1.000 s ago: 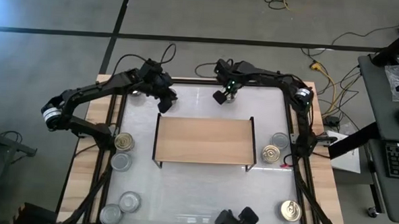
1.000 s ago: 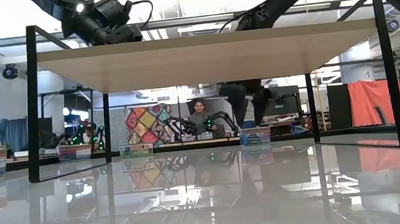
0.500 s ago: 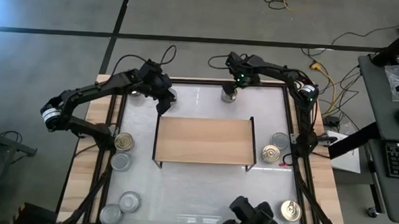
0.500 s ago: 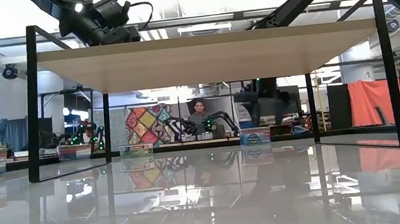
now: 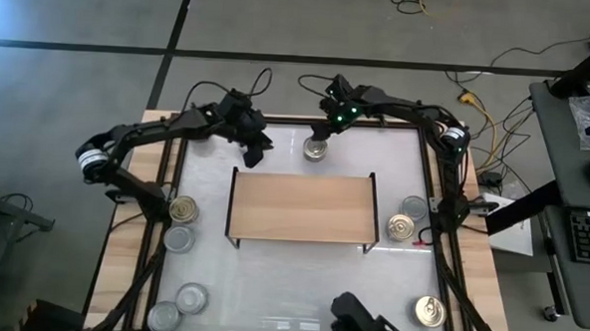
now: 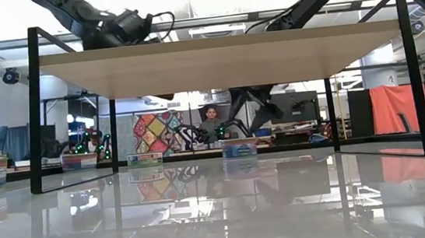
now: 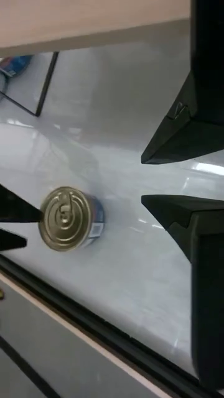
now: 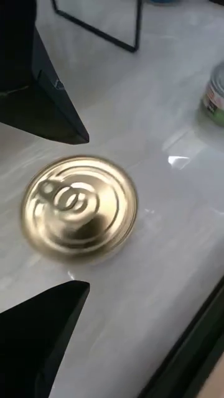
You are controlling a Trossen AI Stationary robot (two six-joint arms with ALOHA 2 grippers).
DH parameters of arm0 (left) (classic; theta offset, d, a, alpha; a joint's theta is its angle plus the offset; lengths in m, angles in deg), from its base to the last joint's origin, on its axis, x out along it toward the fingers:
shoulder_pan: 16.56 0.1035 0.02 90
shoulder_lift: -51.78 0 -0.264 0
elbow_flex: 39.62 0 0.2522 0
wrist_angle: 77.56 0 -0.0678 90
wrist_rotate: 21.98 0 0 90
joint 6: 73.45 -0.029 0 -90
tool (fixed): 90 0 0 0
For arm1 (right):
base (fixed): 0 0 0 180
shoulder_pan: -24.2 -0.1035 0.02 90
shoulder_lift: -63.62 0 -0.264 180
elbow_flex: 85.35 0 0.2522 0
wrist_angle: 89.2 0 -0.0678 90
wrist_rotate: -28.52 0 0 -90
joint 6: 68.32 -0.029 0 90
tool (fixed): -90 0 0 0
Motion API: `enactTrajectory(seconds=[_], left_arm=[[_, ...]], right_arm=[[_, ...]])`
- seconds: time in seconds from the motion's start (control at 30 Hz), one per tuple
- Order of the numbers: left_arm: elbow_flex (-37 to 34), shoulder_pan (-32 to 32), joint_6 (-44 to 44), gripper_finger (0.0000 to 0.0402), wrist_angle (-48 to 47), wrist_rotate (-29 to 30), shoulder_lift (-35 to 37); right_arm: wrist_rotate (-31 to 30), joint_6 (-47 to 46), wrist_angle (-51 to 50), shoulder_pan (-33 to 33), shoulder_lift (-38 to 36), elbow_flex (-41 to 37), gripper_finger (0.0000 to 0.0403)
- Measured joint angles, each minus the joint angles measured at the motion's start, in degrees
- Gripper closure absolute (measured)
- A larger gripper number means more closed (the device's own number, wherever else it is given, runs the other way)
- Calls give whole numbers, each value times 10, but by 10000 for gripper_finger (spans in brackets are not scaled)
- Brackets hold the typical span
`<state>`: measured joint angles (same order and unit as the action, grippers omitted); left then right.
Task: Stack canned seafood by type on shelf
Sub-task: Put the blue-pink tuna can on the shelf
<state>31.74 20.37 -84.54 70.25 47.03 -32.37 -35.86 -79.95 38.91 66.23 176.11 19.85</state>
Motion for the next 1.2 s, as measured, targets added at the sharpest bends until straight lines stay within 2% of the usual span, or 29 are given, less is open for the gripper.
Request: enactTrajectory(seconds=[0.17,0.3,0.57,0.8,0.9,0.97,1.03,1.2], left_arm=[[5,0,-8,325,6,-6,-25],[5,0,-8,307,8,-7,-46],[15,0,10,253,7,-6,-67],[17,0,4,244,34,-6,-117],[17,-1,-25,244,41,-5,-150],[22,-2,-28,244,39,-5,-169],[37,-3,-29,244,44,-5,-186],[84,-5,-45,244,41,1,-225]], right_arm=[[-7,143,-58,-2,-23,0,35],[-72,263,-100,-6,-46,-11,35],[-103,381,-91,24,-56,-81,35],[-101,489,36,22,-55,-173,35],[-97,485,114,14,-55,-201,35],[-69,479,151,11,-55,-211,35],[-35,484,175,8,-55,-221,35],[-18,481,243,3,-55,-245,35]])
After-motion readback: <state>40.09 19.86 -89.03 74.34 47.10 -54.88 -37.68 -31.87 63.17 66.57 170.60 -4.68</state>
